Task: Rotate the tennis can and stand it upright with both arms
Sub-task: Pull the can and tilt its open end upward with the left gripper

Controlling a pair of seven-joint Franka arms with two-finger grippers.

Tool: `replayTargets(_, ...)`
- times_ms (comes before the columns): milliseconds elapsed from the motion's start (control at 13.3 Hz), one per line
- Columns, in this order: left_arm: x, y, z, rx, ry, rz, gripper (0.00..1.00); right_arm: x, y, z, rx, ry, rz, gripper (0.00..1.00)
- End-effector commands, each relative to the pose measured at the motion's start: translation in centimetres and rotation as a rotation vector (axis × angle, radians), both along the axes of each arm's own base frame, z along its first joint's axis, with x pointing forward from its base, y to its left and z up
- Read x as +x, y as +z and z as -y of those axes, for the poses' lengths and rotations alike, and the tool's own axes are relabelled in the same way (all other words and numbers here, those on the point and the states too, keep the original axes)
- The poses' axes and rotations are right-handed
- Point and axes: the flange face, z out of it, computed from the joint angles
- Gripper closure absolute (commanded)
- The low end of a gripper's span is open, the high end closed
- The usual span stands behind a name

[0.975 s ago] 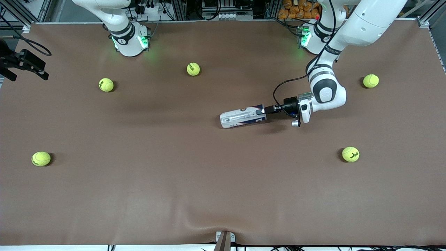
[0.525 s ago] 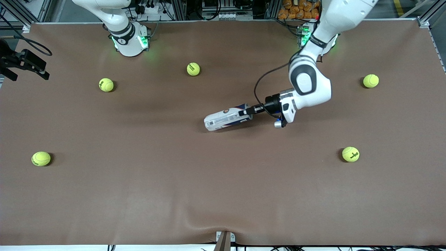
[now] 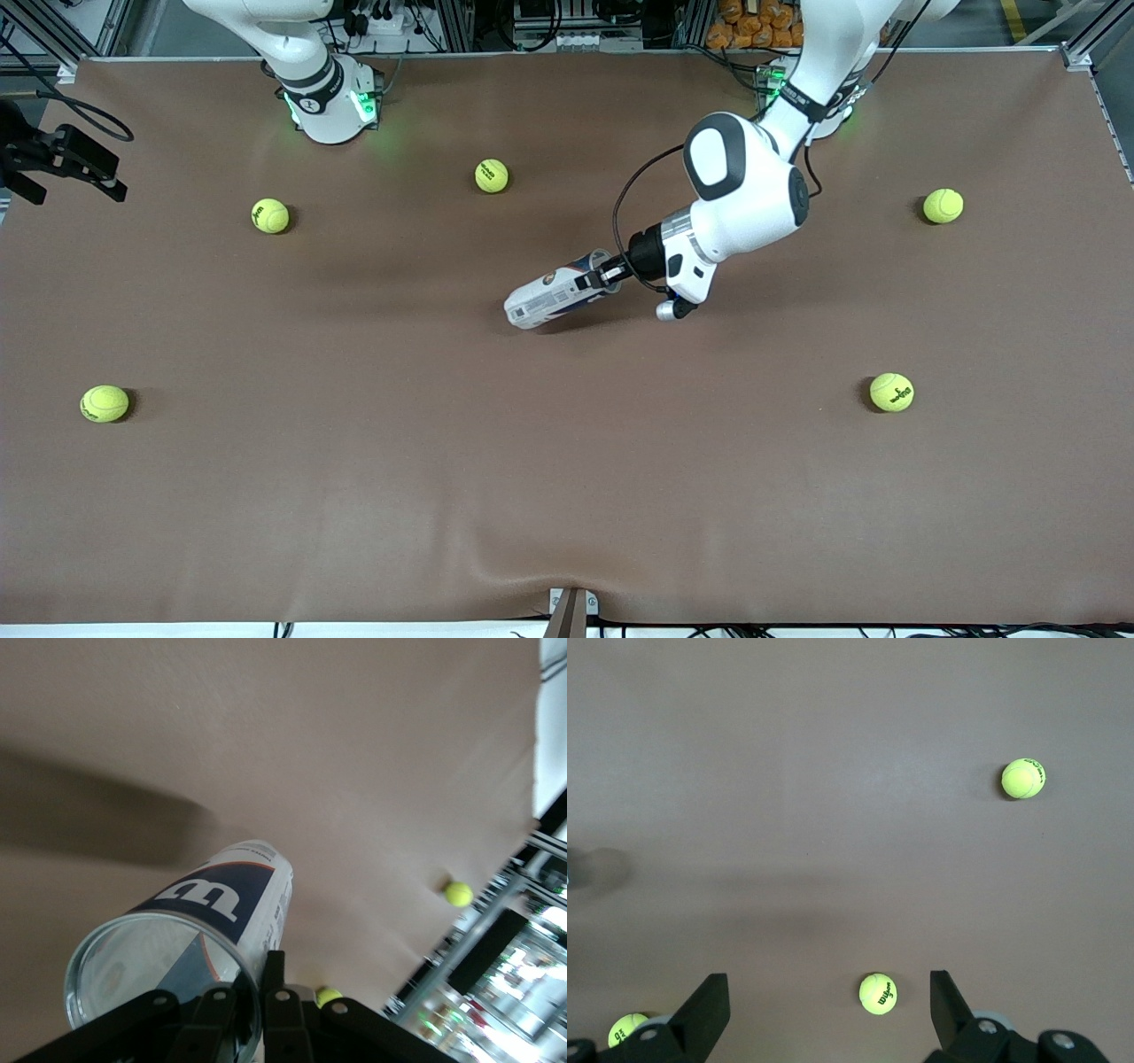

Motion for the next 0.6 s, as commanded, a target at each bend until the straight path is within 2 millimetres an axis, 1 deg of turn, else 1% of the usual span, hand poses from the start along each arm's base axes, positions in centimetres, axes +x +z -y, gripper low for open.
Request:
replayTargets(0,0.1,2.4,2.3,0.109,0.005,0.01,1.0,-0.4,0.0,0.0,0.021,0.0,-0.002,0.0)
replayTargets(150,0.1,3.6,3.6,0.215,-0.013,0.026,1.0,-0.4,0.0,0.0,0.021,0.0,-0.002,0.0)
replayTargets(300,0.3,5.7,4.8,0.333,-0.043,0.014,1.0,-0.4,0.0,0.0,0.02,0.0,-0.002,0.0)
replayTargets(450,-0.5,6.9,6.6,0.434,-0.084,0.001,1.0,-0.4,0.1,0.0,0.02,0.0,0.0,0.0)
replayTargets(525,-0.8,7.1,7.3,0.481,-0.099,-0.007,1.0,-0.4,0.0,0.0,0.021,0.0,-0.002,0.0)
